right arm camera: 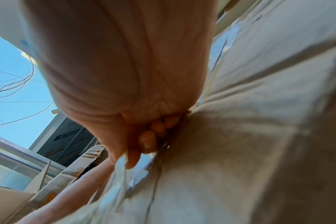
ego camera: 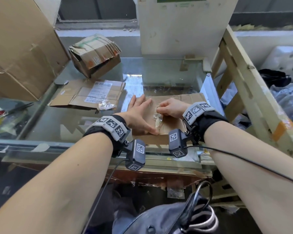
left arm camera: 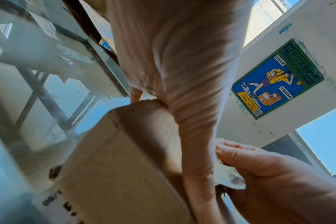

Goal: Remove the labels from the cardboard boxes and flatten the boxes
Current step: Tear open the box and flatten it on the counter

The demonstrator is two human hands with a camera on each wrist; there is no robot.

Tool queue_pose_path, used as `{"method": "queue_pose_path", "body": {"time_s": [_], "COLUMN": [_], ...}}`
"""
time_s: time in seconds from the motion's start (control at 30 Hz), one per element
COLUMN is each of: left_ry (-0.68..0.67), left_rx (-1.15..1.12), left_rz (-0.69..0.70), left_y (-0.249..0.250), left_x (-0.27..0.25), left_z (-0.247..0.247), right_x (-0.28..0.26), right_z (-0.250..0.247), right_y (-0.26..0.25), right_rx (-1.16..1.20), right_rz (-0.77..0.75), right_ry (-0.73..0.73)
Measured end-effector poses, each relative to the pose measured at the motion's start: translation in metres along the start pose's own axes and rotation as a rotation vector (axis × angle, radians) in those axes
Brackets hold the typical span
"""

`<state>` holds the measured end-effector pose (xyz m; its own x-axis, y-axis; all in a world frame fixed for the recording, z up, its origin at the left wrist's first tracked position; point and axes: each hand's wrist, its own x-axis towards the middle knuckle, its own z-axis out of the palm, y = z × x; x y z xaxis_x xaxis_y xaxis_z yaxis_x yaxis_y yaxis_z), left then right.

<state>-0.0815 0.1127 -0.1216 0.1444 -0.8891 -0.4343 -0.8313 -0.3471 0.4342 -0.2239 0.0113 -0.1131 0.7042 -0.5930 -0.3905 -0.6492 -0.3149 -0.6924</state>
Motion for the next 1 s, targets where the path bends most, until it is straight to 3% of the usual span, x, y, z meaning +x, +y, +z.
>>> {"method": "queue_pose_path", "body": {"time_s": [0.5,0.67,1.0], "left_ry": [0.058,0.067,0.079], "left_rx": [-0.041,-0.032,-0.038], "left_rz": [0.018,0.011,0.009], "left_y": [0.003,0.003,0.003], "left_x": [-0.003,-0.002,-0.002], "left_z": [0.003,0.005,0.005], "right_x": [0.007,0.003,0.002], "right_z": [0.0,-0.001,-0.001], "right_y": [0.011,0.015,0.017], "right_rx": [0.2,0.391,0.479], "right_rz": [-0.012,-0.044,-0.075], "right_ry": [-0.037,-0.059,-0.039]}}
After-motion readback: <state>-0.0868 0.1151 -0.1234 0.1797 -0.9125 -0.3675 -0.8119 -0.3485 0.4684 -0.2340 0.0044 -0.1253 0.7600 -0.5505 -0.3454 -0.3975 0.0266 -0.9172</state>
